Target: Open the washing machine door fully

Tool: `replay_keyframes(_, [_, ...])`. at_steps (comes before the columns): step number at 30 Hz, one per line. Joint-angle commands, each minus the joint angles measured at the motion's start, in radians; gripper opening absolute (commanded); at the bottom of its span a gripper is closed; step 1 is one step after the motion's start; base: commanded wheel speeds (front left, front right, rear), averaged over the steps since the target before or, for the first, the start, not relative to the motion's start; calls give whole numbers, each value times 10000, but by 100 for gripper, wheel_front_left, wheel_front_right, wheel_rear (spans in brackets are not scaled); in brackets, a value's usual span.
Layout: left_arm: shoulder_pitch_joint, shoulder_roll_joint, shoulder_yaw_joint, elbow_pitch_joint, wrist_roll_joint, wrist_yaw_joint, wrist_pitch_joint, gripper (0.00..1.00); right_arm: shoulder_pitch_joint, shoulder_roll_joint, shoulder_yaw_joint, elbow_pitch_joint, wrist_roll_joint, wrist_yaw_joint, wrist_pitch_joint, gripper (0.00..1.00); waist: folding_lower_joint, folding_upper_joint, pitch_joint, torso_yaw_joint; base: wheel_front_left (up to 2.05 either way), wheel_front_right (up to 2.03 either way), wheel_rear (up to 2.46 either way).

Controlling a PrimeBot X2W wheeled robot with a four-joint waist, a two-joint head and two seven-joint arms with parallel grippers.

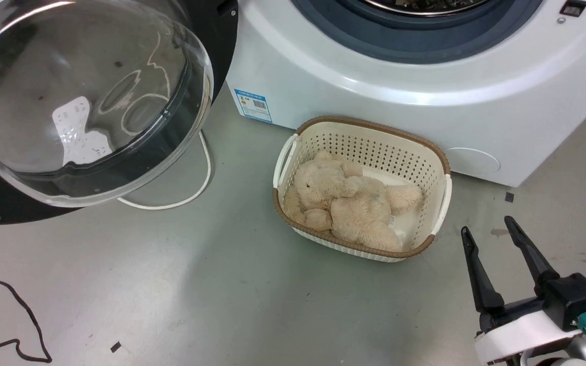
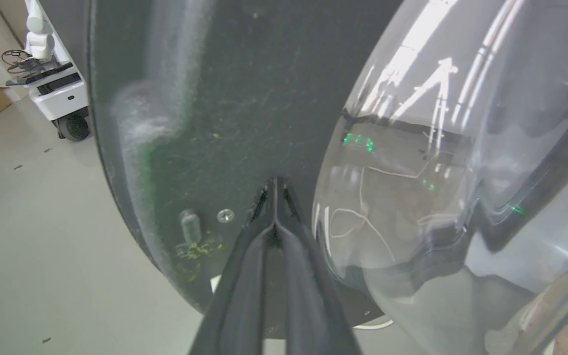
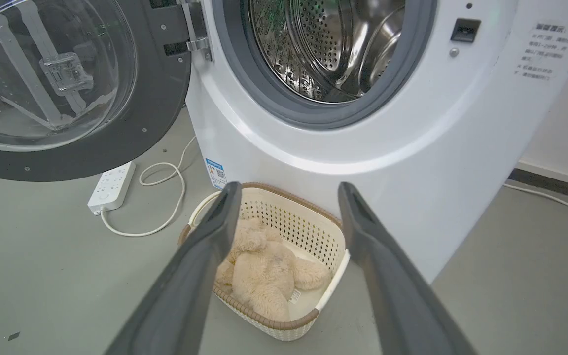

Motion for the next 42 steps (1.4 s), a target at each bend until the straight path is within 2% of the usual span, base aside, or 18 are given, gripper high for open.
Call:
replay_keyframes(1, [-158,30,-73,153,158,-72,-218,0,-66,20,-27,2,-80,-7,-53,100,-1,0,-101,-28,0,0,0])
replay_keyframes(9, [288,-266,-309,-329,742,-283,-448,0,39,20,-357,174,70,-7,-355,100,-1,0,-859,-158,0,0,0])
replay_keyframes(10, [559,-448,-376,-900,966,-289,-453,0,98,20,-548,204,140,-7,-459,100,-1,0,-1166,-200,0,0,0])
replay_keyframes(12, [714,-571,-404,-1205,1045,-275,-454,0,139,20,-644,221,153,-7,-504,100,-1,0,-1326,-227,0,0,0])
replay_keyframes(13, [1070,-805,-445,-1884,1167,-244,-456,0,195,20,-826,274,154,-7,-602,100,-1,0,-1710,-366,0,0,0])
replay_keyframes(16, [1514,-986,-599,-2605,1344,-196,-457,0,248,20,-1026,280,175,-7,-690,100,-1,0,-2028,-540,0,0,0])
replay_keyframes(25, [3837,-2050,-1495,-5780,1502,387,125,0,867,20,-1450,286,325,-7,-866,100,-1,0,-3175,-1584,0,0,0])
replay_keyframes(32, [5315,-2692,-2092,-6737,1713,934,202,0,1247,20,-1152,217,398,-7,-889,100,-1,0,-3375,-2341,0,0,0])
replay_keyframes(33, [5481,-2761,-2161,-6747,1795,1021,135,36,1302,20,-1088,202,410,-7,-891,100,-1,0,-3395,-2428,0,0,0])
replay_keyframes(34, [5635,-2845,-2233,-6722,1852,1097,80,100,1361,20,-1013,193,425,-7,-892,100,-1,0,-3412,-2504,0,0,0])
replay_keyframes(42, [6275,-3387,-2531,-6334,2165,1642,-213,100,1684,20,-768,260,633,-7,-898,100,-1,0,-3450,-2788,0,0,0])
